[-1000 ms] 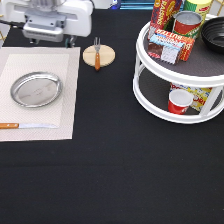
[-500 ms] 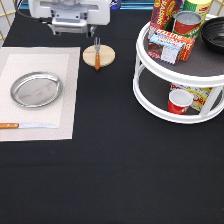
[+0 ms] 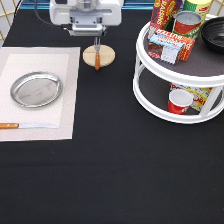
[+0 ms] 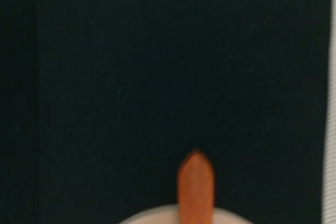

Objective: Arrange plate and fork

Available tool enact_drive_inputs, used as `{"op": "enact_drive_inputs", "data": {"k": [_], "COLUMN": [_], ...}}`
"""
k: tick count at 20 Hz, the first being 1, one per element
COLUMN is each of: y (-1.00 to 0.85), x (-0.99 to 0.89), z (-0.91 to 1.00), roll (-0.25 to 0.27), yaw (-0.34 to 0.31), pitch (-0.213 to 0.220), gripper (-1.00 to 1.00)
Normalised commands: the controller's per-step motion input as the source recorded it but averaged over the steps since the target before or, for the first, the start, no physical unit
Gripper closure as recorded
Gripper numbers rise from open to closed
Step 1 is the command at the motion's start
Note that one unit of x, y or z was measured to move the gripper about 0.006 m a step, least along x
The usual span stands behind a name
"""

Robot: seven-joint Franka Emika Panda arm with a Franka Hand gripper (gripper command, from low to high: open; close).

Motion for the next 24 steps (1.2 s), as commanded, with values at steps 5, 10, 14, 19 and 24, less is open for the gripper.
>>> {"op": "enact_drive_inputs", "data": {"k": [5,10,14,19,24], "y": [0.17,-0.08,-0.28,-0.09,0.00], "x": [-0.86,-0.42,0.06,0.19,0.36], "z": [-0.65,-0.29,-0.13,-0.38,-0.26], "roll": [0.000,0.006,0.056,0.051,0.043], "yaw": [0.000,-0.001,-0.007,-0.012,-0.008], "pitch": [-0.207,-0.205,-0.111,-0.020,0.015], "gripper": [-1.00,-1.00,-1.00,-1.00,-1.00]}}
